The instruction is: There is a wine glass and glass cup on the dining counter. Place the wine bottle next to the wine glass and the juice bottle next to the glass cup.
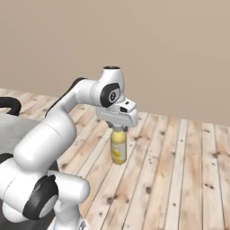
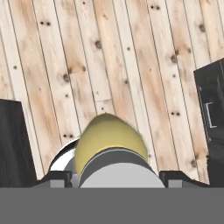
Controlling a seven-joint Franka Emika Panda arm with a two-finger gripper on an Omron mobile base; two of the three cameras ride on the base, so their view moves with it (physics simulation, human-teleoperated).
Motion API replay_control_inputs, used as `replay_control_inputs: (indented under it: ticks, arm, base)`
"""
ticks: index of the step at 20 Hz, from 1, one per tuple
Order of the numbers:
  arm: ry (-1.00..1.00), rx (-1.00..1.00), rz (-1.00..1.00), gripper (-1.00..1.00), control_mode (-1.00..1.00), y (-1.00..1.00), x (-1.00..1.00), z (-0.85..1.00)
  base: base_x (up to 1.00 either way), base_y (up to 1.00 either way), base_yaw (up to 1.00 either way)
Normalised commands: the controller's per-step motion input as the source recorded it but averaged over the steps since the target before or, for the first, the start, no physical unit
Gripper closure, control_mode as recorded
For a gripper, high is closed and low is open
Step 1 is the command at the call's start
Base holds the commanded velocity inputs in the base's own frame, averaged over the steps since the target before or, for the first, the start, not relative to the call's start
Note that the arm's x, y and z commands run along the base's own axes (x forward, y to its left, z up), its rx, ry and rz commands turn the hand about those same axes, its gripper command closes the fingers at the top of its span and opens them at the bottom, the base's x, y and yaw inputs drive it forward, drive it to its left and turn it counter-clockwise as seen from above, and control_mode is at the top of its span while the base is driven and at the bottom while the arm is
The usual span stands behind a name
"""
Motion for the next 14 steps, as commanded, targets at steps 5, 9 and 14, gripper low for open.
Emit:
replay_control_inputs:
  ticks: [5,9,14]
  arm:
    - [0.00,0.00,0.00,1.00,1.00,0.00,0.00,0.00]
    - [0.00,0.00,0.00,1.00,1.00,0.00,0.00,0.00]
    - [0.00,0.00,0.00,1.00,1.00,0.00,0.00,0.00]
  base:
    - [0.69,-0.34,0.16]
    - [0.69,-0.35,0.16]
    - [0.69,-0.36,0.16]
